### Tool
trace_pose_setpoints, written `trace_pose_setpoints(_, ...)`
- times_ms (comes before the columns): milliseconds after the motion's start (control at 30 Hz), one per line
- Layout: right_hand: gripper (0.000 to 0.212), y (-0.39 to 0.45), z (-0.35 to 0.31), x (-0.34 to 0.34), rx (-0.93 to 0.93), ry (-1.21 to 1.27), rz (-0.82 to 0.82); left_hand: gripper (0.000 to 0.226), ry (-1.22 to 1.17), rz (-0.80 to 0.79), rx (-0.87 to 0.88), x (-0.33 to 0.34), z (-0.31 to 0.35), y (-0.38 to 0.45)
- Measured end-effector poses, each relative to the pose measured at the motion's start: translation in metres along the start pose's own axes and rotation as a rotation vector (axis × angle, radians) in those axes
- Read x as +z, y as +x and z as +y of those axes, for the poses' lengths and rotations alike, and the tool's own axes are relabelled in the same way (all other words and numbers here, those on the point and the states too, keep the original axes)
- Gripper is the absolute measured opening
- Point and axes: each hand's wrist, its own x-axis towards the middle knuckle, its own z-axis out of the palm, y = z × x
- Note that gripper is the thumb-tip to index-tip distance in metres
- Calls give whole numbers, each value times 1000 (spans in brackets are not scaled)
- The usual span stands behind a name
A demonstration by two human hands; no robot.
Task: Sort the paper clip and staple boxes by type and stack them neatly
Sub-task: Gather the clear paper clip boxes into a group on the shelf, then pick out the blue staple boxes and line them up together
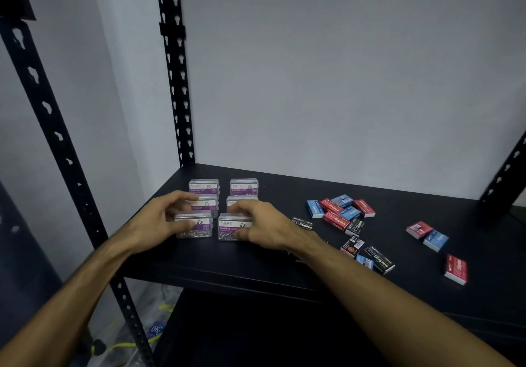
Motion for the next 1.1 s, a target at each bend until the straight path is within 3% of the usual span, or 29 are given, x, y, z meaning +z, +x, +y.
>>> trace_pose_setpoints(233, 54, -8, 6, -11, -12, -76, 44, 32, -80, 203, 84, -1, 21, 3)
trace_pose_setpoints(400, 50, -22, 11, -26, -20, -88, 69, 31, -73, 243, 139, 6, 49, 11)
trace_pose_setpoints(1100, 32, -118, 93, -107, 184, -97, 314, 26, -102, -41, 307, 134, 144, 72)
